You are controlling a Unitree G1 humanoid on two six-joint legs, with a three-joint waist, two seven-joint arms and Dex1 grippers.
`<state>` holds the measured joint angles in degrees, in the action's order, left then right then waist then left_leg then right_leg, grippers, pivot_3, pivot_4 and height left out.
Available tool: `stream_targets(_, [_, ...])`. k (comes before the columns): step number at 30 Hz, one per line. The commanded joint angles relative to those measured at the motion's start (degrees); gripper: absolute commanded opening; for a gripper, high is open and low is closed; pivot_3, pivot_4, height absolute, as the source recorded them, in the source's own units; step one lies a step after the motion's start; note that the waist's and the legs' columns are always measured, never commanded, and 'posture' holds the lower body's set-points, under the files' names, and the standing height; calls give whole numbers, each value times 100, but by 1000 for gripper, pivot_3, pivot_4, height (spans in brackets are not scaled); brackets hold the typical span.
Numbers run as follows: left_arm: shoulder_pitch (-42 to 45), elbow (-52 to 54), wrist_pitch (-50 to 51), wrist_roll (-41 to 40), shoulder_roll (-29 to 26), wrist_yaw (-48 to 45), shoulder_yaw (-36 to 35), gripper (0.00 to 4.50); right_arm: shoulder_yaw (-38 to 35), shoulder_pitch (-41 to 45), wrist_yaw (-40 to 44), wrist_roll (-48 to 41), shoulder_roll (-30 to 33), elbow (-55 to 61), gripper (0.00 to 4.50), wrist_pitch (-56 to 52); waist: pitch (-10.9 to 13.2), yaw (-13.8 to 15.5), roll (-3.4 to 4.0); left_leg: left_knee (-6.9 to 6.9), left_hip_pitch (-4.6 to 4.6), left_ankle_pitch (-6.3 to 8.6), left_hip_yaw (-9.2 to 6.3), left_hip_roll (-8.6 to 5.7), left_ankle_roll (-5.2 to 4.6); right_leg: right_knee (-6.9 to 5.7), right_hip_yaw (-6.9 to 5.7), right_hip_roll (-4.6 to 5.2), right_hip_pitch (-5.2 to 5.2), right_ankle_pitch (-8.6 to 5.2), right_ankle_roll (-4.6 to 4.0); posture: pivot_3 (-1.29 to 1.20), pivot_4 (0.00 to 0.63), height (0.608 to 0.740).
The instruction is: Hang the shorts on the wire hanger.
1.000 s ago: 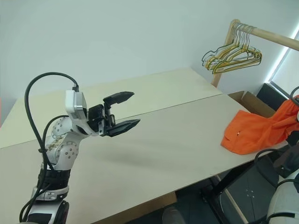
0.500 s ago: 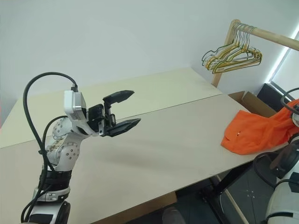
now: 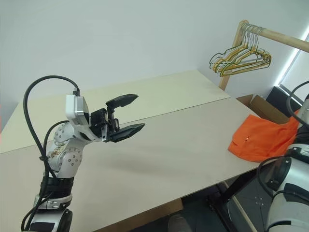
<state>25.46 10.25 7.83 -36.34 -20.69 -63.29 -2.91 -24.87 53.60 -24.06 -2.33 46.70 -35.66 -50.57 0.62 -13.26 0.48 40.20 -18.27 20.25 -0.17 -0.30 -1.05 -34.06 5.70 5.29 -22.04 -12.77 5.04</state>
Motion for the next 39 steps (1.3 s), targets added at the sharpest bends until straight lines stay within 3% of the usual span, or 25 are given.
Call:
stream_targets(1, [122,29,-107,-87,-17,-18,-71,4500,218,-155,-48,288,-34,1107,4461,59,-1,-1,2,0,-1,0,0,0,0,0,0,0,-1,0,1,-194,0,740])
stream_targets(7, [145,-17,-125,-92,1,-40,-91,4500,611,-681,114,668,-272,2445,4461,1221,-2,-15,3,1,-2,0,-1,2,0,-2,1,-2,-7,2,2,-192,0,740])
stream_targets(12, [63,78,-105,-119,-24,-4,-140,4500,1138,-843,699,876,-313,2660,4461,1986,-2,-25,3,3,0,0,1,1,0,-1,3,-2,-7,5,2,-165,0,740])
stream_targets(25, [-630,555,-3,-171,-603,257,-603,4500,2975,-1198,3466,1156,-523,2956,4461,3523,2,90,-7,3,19,0,-7,4,0,-1,-4,-3,-11,7,-1,-71,0,740])
stream_targets(30, [-1162,814,60,-196,-941,428,-945,4500,3281,-1435,4418,1011,-646,3110,4461,3729,7,278,-15,3,17,0,-19,5,1,-1,-13,0,-27,9,-3,-2,0,740])
stream_targets(39, [-2262,1128,46,-48,-1251,803,-1426,4500,3414,-1864,6097,637,-587,3206,4461,4056,13,914,-27,-1,8,-4,-30,8,7,-2,-32,-2,-44,13,-13,107,0,740])
